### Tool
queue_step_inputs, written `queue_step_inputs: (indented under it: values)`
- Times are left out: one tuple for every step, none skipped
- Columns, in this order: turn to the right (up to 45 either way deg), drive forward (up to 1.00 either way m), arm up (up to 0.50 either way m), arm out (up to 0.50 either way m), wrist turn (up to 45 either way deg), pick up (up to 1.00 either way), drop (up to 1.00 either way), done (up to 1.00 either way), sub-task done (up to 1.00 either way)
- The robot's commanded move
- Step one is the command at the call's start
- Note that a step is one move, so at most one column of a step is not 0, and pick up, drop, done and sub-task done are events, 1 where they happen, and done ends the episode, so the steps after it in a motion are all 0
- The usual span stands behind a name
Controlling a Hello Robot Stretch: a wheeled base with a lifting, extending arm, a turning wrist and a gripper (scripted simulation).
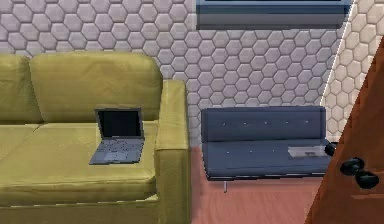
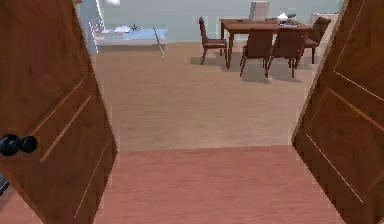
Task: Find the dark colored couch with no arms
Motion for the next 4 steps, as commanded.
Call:
queue_step_inputs:
  values:
    - [9.0,0.00,0.00,0.00,0.0,0.00,0.00,0.00,0.00]
    - [0.0,0.25,0.00,0.00,0.0,0.00,0.00,0.00,0.00]
    - [18.0,0.00,0.00,0.00,0.0,0.00,0.00,0.00,0.00]
    - [0.0,0.00,0.00,0.00,0.0,0.00,0.00,1.00,0.00]
